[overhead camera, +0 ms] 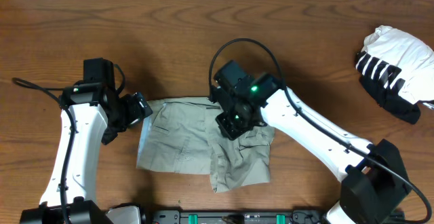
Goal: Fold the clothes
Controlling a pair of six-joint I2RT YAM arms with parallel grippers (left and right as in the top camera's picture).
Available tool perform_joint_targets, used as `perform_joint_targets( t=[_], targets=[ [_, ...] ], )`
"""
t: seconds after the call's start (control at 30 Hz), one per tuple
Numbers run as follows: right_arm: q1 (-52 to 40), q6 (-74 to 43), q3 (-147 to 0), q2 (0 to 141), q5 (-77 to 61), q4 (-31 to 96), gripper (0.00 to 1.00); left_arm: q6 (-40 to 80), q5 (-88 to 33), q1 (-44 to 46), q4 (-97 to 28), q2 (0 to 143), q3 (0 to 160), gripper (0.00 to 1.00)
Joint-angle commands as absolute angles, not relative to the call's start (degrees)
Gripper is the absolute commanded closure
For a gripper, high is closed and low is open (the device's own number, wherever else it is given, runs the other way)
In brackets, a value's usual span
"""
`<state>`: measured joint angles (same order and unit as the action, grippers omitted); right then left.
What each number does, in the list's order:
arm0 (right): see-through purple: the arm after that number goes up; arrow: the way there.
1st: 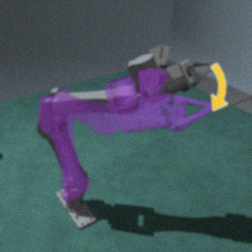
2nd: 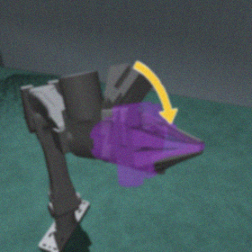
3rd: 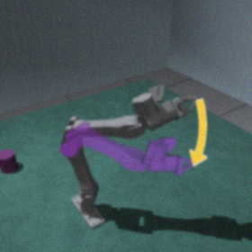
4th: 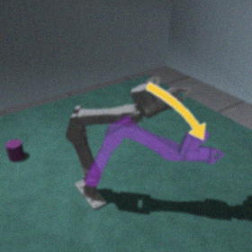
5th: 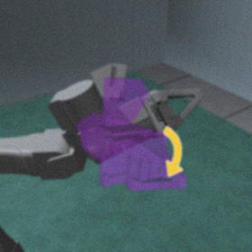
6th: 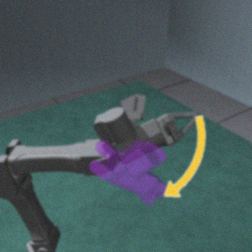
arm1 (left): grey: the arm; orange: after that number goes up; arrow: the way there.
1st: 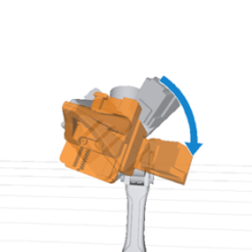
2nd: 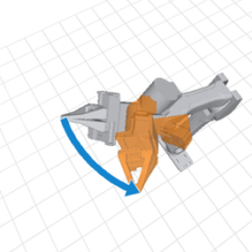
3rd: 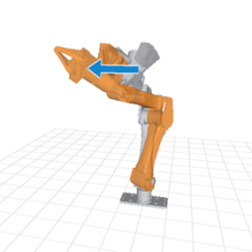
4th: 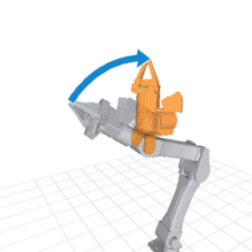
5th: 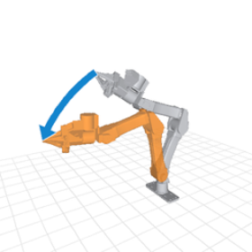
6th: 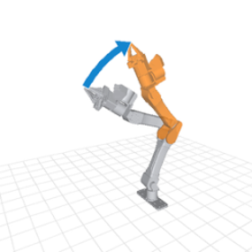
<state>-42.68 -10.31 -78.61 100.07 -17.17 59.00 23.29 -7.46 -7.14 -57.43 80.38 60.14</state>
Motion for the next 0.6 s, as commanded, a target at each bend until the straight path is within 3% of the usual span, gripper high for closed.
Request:
perform_joint_targets(
  t=[0.0,0.1,0.3,0.43,0.57],
  targets=[
    [-43.31,-14.35,-78.74,100.68,-18.63,58.83,0.85,22.94,-6.81,-7.42,-57.65,80.60,60.23,0.02],
    [-42.39,-14.35,-79.20,99.77,-18.13,59.27,0.98,22.94,-6.81,-7.42,-57.65,80.60,60.23,0.02],
    [-37.65,-14.11,-82.81,91.50,-16.10,61.54,0.99,22.92,-6.81,-7.42,-57.63,80.60,60.23,0.02],
    [-31.35,-16.34,-84.05,83.74,-11.75,63.72,0.95,22.94,-6.81,-7.42,-57.60,80.60,60.23,0.02],
    [-24.12,-19.05,-83.66,80.49,-6.87,67.11,0.98,22.94,-6.81,-7.44,-57.60,80.60,60.23,0.02]
  ],
)
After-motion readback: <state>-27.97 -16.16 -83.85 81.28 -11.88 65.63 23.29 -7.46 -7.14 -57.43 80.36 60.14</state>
